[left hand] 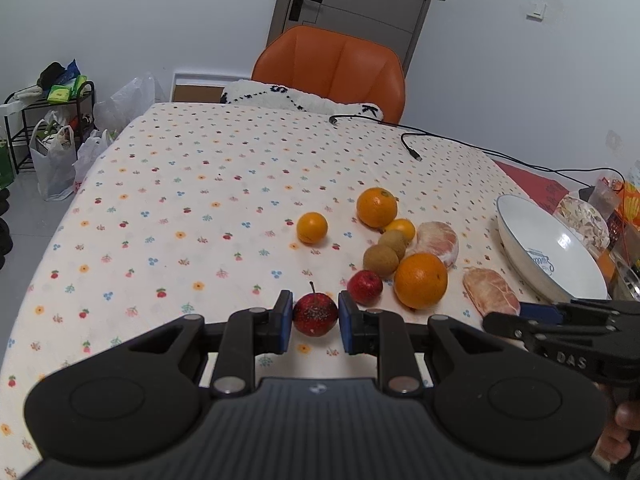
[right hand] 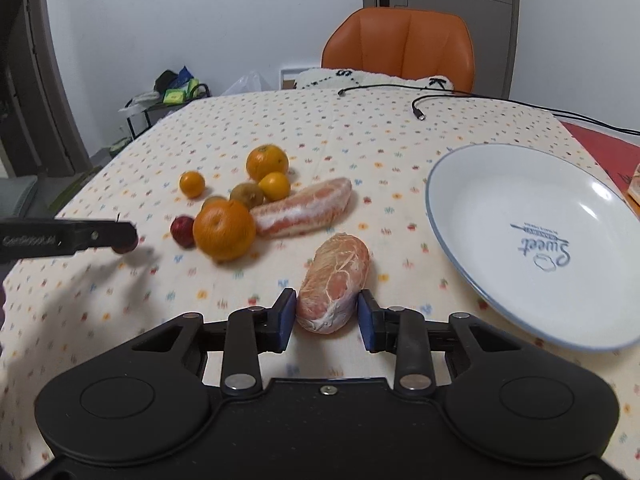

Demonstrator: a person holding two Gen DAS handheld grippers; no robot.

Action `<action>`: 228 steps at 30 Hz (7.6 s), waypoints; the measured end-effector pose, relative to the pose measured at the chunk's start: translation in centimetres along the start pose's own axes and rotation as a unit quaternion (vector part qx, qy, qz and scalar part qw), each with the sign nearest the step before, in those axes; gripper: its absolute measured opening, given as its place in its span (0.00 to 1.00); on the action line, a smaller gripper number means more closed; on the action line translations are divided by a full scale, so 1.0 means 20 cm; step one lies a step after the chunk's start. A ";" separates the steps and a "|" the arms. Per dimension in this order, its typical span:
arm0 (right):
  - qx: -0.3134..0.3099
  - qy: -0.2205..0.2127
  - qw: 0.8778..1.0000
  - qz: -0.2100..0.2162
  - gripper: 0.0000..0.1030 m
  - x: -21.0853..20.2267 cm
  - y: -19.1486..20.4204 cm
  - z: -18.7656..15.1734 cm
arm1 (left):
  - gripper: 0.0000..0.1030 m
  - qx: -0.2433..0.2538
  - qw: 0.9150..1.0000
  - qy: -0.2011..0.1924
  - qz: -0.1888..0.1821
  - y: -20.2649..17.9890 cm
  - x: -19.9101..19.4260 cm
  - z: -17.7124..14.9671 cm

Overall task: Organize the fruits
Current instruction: 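Lift the pomelo segment with the right tool while the left tool carries the plum toward the plate, then lower and release the pomelo segment onto the plate while the left tool drops the plum there, then move both open tools back from the plate to the fruit pile, then grasp an orange with the right tool while the left tool grasps another red plum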

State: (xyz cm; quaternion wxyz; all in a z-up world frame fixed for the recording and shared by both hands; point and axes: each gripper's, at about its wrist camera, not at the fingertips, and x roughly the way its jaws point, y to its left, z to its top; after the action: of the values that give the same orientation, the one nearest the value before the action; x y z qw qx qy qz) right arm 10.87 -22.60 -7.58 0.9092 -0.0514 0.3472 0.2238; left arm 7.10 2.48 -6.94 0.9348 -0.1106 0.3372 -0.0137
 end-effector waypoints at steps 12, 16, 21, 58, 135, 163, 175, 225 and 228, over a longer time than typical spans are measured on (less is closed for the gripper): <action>-0.003 -0.008 1.000 -0.022 0.40 0.03 0.03 0.01 | 0.23 0.008 1.000 0.017 0.004 -0.02 0.03 -0.03; -0.008 -0.010 1.000 -0.023 0.42 0.05 0.04 0.02 | 0.26 0.016 1.000 0.024 0.009 -0.03 0.04 -0.05; -0.011 -0.016 0.999 -0.027 0.44 0.07 0.04 0.03 | 0.26 0.019 1.000 0.022 0.009 -0.03 0.04 -0.05; 0.044 -0.089 0.993 -0.061 0.31 -0.31 -0.25 0.03 | 0.22 0.080 0.995 -0.024 -0.055 -0.44 -0.02 0.11; 0.097 -0.163 0.977 -0.094 0.73 -0.43 -0.52 0.03 | 0.83 0.072 0.995 -0.030 -0.068 -0.73 0.08 0.23; 0.082 -0.151 0.985 -0.024 1.00 -0.42 -0.28 0.04 | 0.89 0.058 0.997 -0.047 -0.012 -0.43 -0.13 0.20; 0.064 -0.138 0.988 0.008 1.00 -0.36 -0.20 0.05 | 0.89 0.044 0.998 -0.047 0.007 -0.30 -0.17 0.19; 0.012 -0.034 0.993 0.111 0.55 0.04 0.09 0.18 | 0.22 0.006 0.998 0.041 -0.048 -0.07 0.24 0.11; 0.010 -0.029 0.993 0.117 0.54 0.06 0.10 0.18 | 0.21 -0.002 0.998 0.042 -0.044 -0.04 0.23 0.11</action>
State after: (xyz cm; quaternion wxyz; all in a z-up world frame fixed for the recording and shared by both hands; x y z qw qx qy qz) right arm 12.93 -19.43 -5.63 0.8871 0.0049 0.3265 0.3262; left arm 12.02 1.66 -7.93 0.9182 -0.1264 0.3707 -0.0583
